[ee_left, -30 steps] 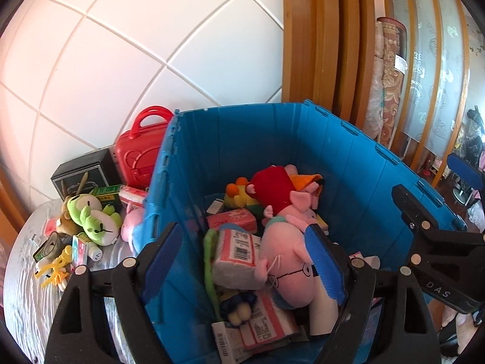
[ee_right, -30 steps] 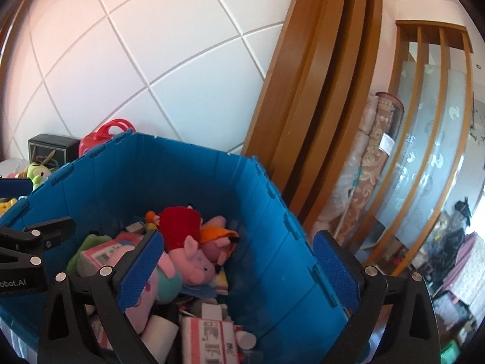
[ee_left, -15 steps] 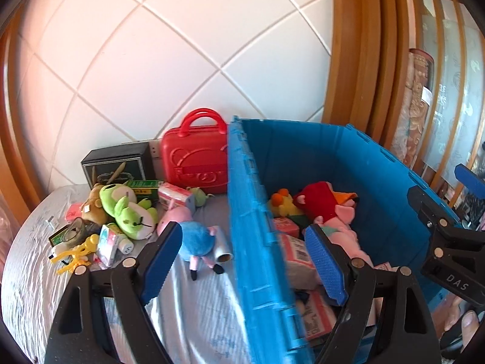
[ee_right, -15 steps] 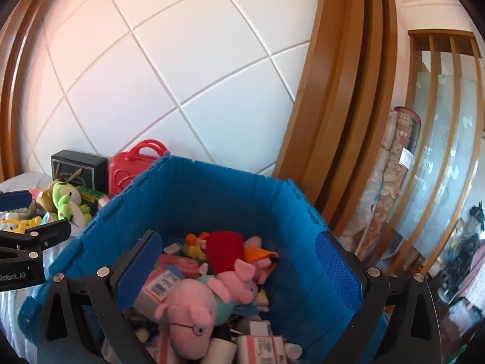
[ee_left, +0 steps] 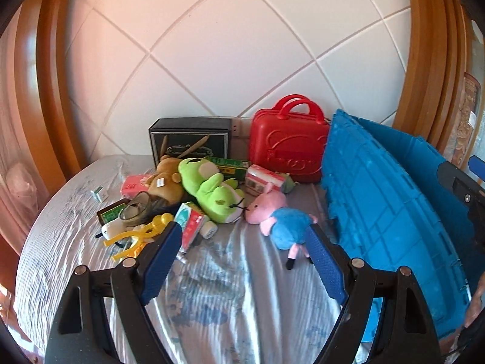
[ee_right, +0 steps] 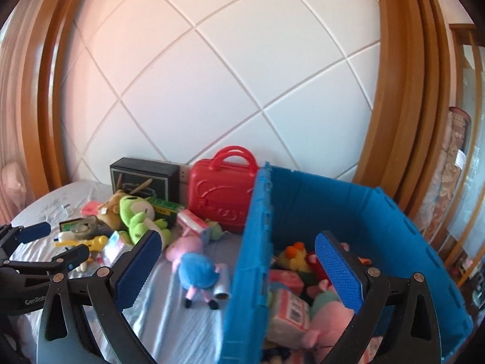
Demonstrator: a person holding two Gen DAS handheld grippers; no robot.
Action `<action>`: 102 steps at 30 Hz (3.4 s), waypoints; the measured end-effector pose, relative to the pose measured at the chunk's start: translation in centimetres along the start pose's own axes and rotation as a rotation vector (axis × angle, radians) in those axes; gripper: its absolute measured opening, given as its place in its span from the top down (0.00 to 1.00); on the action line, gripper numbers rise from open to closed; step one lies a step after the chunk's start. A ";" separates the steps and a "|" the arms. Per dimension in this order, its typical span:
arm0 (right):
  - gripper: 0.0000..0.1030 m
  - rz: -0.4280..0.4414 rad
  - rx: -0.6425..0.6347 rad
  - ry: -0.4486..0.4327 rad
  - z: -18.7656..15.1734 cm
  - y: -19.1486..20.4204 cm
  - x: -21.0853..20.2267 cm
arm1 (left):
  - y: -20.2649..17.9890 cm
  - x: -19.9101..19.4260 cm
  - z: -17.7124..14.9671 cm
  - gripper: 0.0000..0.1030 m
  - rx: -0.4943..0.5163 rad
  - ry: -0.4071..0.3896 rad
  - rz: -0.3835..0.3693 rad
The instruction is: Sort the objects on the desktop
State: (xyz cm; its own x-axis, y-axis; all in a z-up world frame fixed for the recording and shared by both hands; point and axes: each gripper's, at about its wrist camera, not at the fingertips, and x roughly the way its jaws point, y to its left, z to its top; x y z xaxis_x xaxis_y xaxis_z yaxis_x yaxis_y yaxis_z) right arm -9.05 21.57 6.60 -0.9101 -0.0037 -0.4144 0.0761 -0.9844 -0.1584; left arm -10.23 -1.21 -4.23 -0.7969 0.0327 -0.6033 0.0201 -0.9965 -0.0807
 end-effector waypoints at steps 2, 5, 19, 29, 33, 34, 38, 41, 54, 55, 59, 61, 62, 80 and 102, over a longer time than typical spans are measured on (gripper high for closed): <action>0.00 0.025 -0.023 0.009 0.5 2.8 1.2 | 2.8 0.8 -0.2 0.19 -0.019 0.020 0.029; 0.00 0.028 -0.071 0.035 0.9 6.9 2.9 | 6.9 2.6 -0.7 0.19 -0.057 0.061 0.064; 0.00 0.179 -0.105 0.336 -4.7 15.9 16.7 | 15.4 14.4 -5.0 0.19 -0.169 0.312 0.090; 0.00 0.109 -0.026 0.521 -9.7 11.3 25.7 | 13.3 24.9 -7.0 0.25 -0.156 0.479 0.043; 0.00 0.080 -0.009 0.546 -11.1 10.0 28.1 | 12.5 28.1 -7.5 0.42 -0.149 0.514 0.030; 0.00 0.072 -0.010 0.553 -11.4 9.8 28.7 | 12.3 28.8 -7.7 0.44 -0.148 0.525 0.028; 0.00 0.049 0.014 0.582 -12.5 8.7 31.4 | 12.0 31.4 -9.0 0.45 -0.156 0.575 0.024; 0.00 0.050 -0.003 0.603 -13.3 8.8 33.4 | 12.1 31.9 -9.6 0.45 -0.114 0.561 0.048; 0.22 -0.013 -0.058 0.658 -14.4 9.6 33.9 | 17.0 29.3 -11.7 0.87 -0.071 0.553 0.059; 0.22 0.024 -0.045 0.665 -14.2 9.9 33.2 | 17.2 28.9 -11.8 0.87 -0.072 0.554 0.050; 0.22 0.120 -0.055 0.685 -13.9 11.0 30.5 | 16.9 27.8 -11.9 0.87 -0.066 0.545 0.021; 0.20 0.136 -0.046 0.676 -13.7 11.2 29.7 | 16.6 27.5 -11.5 0.87 -0.059 0.536 0.015; 0.20 0.133 -0.045 0.671 -13.6 11.2 29.5 | 16.5 27.6 -11.3 0.87 -0.057 0.537 0.013; 0.16 0.597 -0.378 0.665 -14.9 28.5 31.9 | 16.5 31.5 -12.0 0.76 -0.070 0.545 0.016; 0.25 0.618 -0.460 0.720 -16.3 32.7 32.4 | 18.1 35.4 -10.9 0.84 -0.077 0.528 0.063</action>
State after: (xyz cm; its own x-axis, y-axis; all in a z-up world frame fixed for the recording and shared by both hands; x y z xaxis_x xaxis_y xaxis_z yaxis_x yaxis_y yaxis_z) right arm -29.40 -7.84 -26.62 -0.2146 -0.2285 -0.9496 0.7288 -0.6848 0.0000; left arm -31.45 -17.26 -35.71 -0.3810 0.0271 -0.9242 0.1183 -0.9899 -0.0778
